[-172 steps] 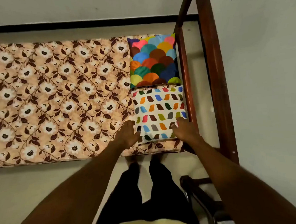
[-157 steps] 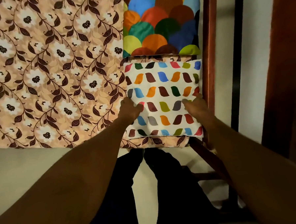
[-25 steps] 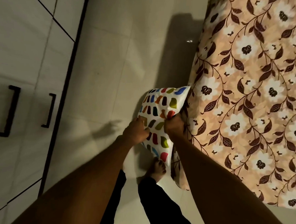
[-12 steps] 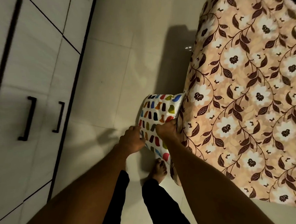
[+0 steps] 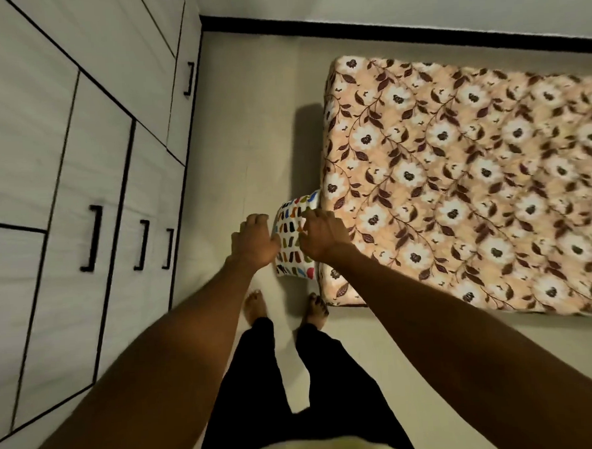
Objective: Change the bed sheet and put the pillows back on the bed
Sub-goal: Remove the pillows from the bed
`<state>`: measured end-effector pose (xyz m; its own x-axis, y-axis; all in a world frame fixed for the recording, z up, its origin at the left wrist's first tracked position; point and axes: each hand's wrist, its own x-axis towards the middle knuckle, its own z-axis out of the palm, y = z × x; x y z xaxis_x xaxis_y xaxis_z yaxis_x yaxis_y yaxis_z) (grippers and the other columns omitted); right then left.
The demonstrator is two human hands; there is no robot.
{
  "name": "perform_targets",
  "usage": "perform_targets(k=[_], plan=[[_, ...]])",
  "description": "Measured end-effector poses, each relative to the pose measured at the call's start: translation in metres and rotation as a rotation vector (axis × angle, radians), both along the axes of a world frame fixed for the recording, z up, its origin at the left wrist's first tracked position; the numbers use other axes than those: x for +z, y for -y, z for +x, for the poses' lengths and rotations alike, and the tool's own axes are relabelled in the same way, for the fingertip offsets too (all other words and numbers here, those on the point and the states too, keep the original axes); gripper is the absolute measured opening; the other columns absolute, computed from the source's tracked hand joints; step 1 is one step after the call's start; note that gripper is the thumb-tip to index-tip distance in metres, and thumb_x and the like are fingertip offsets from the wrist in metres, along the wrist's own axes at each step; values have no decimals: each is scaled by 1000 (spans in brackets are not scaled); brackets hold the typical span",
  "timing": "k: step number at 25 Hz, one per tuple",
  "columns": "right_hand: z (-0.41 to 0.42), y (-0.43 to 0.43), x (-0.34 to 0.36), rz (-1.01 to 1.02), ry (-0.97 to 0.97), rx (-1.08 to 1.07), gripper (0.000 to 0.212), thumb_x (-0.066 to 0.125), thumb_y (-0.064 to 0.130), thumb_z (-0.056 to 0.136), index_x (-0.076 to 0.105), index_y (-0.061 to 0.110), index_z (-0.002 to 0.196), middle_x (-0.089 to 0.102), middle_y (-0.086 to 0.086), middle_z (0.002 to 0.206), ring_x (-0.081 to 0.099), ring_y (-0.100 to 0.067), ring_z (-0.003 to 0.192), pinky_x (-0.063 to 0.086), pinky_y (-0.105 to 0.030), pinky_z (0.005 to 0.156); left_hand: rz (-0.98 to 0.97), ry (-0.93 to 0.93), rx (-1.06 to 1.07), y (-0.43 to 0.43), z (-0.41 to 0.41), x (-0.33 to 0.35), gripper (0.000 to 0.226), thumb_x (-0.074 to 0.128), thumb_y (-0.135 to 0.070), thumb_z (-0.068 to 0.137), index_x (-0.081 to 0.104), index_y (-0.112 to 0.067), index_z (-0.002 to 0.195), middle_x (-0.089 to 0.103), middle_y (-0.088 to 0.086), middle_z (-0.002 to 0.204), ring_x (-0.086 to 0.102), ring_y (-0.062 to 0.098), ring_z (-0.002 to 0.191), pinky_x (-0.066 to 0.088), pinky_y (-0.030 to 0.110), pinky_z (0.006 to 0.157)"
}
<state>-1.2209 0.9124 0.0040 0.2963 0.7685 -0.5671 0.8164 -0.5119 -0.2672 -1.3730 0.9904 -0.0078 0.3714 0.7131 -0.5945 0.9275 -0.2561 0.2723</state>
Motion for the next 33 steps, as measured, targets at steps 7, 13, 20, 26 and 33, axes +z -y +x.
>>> perform_targets(k=[7,13,20,26,33], plan=[[16,113,93,195,167,-37,63,42,54,101,42,16,152,47,-11,155,40,-32,144,34,-48,120,208,26,-218,76,13,92,56,47,-47,104,44,-16,150,47,10,154,49,30,137,42,49,112],[50,201,132,251,245,-280,70,42,55,101,30,17,159,30,-10,167,24,-32,156,25,-50,126,321,172,-408,110,73,136,57,42,-51,104,45,-15,148,46,13,156,48,32,140,40,55,115],[90,353,162,253,369,-489,65,36,54,105,32,16,158,27,-12,169,21,-32,157,23,-49,127,423,260,-643,202,142,159,64,37,-56,104,40,-14,152,40,14,159,42,34,144,34,58,119],[159,483,173,308,419,-605,67,39,54,104,31,17,160,29,-10,169,21,-31,157,21,-48,126,439,297,-708,334,225,172,63,39,-52,105,37,-14,155,32,13,165,33,31,151,25,55,122],[269,660,183,255,425,-644,69,31,56,105,23,21,164,19,-8,172,15,-29,159,14,-48,128,423,331,-757,520,348,172,66,32,-55,107,33,-14,158,27,13,168,28,29,154,24,55,124]])
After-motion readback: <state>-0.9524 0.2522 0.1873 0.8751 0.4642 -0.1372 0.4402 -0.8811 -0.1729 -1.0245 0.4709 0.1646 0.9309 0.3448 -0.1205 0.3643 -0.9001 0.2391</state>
